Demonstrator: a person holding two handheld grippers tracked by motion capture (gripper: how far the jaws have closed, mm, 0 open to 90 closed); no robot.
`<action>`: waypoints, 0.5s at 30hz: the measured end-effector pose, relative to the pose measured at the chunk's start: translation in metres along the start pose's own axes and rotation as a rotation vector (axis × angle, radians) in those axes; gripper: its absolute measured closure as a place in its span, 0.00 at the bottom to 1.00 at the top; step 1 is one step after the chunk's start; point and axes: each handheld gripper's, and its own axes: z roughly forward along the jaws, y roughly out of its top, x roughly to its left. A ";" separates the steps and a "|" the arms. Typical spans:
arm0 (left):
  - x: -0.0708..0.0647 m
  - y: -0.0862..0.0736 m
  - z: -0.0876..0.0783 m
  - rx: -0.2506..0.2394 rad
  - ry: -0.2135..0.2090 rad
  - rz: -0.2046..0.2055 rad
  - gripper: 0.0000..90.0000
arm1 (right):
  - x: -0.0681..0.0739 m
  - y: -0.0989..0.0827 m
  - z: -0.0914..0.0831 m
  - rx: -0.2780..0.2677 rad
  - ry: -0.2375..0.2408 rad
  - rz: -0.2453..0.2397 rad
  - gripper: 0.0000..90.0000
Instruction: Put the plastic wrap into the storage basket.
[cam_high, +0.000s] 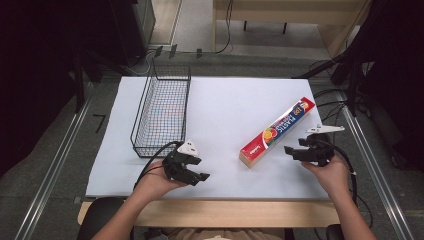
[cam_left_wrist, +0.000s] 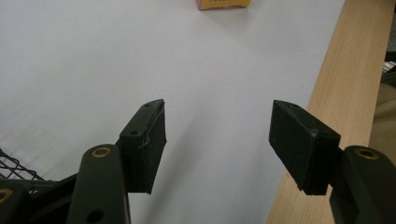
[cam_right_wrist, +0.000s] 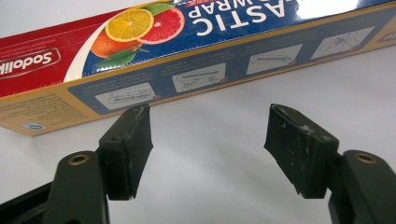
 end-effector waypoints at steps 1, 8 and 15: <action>0.000 0.000 0.000 0.001 -0.003 0.000 0.41 | 0.000 0.000 0.000 0.001 0.000 0.001 0.36; -0.006 0.006 -0.001 -0.010 -0.015 0.026 0.41 | -0.005 0.017 -0.001 0.002 -0.007 0.101 0.36; -0.007 0.005 0.001 0.004 -0.003 0.039 0.40 | -0.005 0.052 0.006 0.042 -0.077 0.097 0.36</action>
